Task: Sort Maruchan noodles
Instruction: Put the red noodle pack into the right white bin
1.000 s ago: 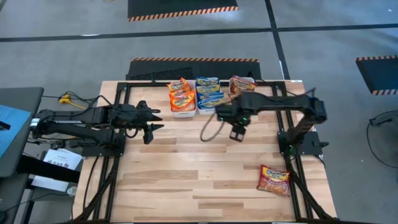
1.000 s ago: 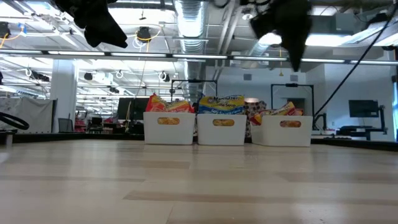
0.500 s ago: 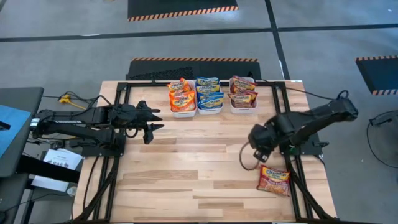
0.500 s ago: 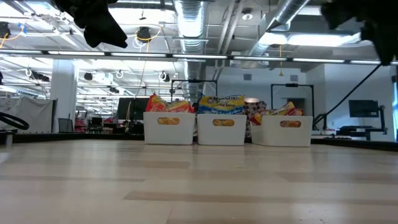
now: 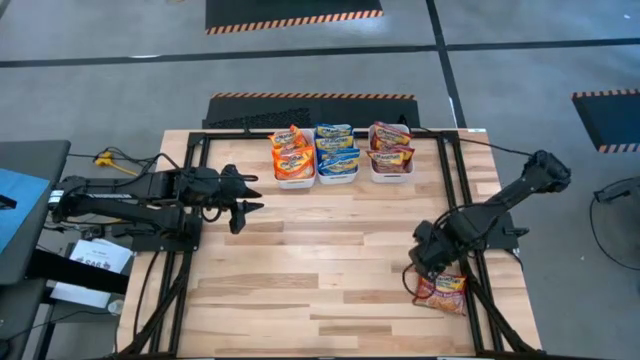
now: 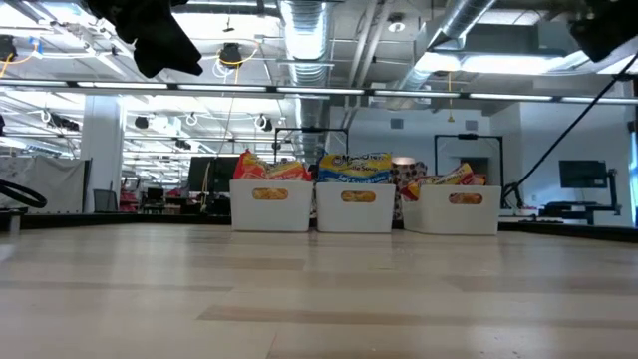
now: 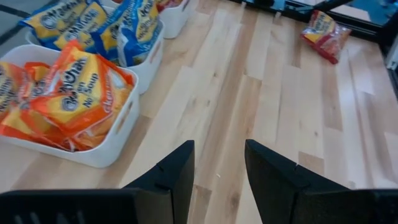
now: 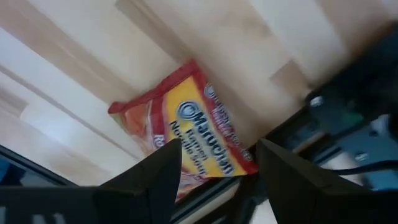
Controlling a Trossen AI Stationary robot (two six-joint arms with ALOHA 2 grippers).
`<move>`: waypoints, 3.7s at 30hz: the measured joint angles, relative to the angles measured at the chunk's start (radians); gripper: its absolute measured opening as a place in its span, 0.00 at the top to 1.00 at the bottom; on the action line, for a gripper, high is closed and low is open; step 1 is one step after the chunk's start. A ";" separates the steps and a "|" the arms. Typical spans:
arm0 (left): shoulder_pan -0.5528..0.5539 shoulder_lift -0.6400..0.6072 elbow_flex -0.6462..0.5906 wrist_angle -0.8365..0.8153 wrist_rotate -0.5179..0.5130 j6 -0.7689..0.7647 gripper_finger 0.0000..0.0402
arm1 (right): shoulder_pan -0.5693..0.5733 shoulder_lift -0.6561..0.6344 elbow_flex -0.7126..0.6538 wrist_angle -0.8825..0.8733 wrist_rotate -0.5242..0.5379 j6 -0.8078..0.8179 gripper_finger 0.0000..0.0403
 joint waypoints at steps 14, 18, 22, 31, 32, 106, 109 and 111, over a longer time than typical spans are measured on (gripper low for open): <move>0.000 0.000 0.000 -0.018 0.023 -0.025 0.68 | 0.238 0.142 -0.028 0.148 -0.065 0.276 0.42; 0.000 0.000 0.000 -0.018 0.023 -0.060 0.68 | 0.263 0.209 -0.028 0.174 -0.066 0.282 0.42; 0.000 0.000 0.000 -0.018 0.023 -0.063 0.68 | 0.267 0.268 -0.028 0.202 -0.066 0.265 0.42; 0.000 0.000 0.000 -0.018 0.023 -0.078 0.68 | 0.253 0.376 -0.027 0.226 -0.069 0.200 0.42; 0.000 0.000 0.000 -0.018 0.023 -0.080 0.68 | 0.250 0.385 -0.025 0.231 -0.071 0.188 0.42; 0.000 0.000 0.000 -0.043 -0.007 -0.046 0.68 | -0.329 0.442 0.408 -0.236 0.892 -0.147 1.00; 0.000 0.000 0.000 -0.043 -0.007 -0.039 0.68 | -0.419 0.442 0.411 -0.227 0.951 -0.226 1.00; 0.000 0.000 0.000 -0.044 -0.007 -0.017 0.68 | -0.473 0.442 0.411 -0.218 0.995 -0.274 1.00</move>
